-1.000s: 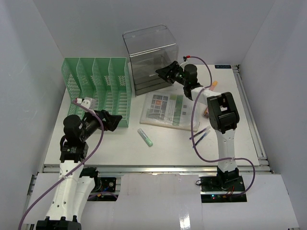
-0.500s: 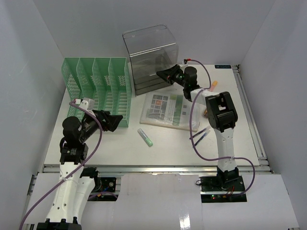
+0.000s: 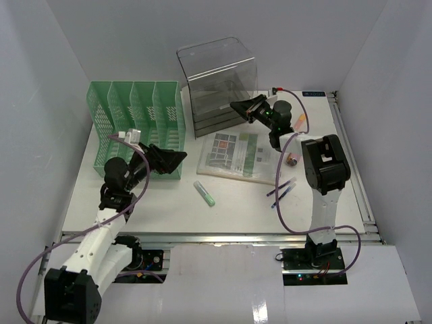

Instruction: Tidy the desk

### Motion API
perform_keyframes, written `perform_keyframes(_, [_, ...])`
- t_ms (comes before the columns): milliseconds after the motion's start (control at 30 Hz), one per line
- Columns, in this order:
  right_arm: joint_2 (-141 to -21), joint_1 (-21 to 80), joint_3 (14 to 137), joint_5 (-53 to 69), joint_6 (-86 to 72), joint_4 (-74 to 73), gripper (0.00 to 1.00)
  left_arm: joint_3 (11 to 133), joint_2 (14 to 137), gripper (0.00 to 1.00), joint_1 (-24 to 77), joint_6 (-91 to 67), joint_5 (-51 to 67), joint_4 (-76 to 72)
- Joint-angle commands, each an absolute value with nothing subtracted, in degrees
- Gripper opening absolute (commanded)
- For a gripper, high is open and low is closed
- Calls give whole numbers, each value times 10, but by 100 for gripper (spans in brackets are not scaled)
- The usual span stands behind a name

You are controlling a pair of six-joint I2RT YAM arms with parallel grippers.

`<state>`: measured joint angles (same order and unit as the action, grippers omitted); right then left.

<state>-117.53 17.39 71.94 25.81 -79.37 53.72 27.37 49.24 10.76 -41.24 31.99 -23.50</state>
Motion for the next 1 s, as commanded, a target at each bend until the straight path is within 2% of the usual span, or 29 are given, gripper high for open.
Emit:
perform_keyframes(0, [-1101, 170, 682, 268, -790, 585, 8, 342, 579, 98, 171, -424, 250, -323])
perform_keyframes(367, [-1038, 170, 659, 279, -792, 550, 8, 443, 733, 98, 195, -413, 160, -356])
perform_keyframes(767, [-1007, 171, 650, 293, -783, 520, 8, 574, 876, 92, 203, -402, 181, -345])
perform_keyframes(900, [-1005, 171, 651, 296, -780, 514, 8, 597, 896, 89, 203, -410, 190, -350])
perform_keyframes(967, [-1005, 171, 649, 297, -778, 512, 8, 605, 904, 81, 203, -418, 206, -357])
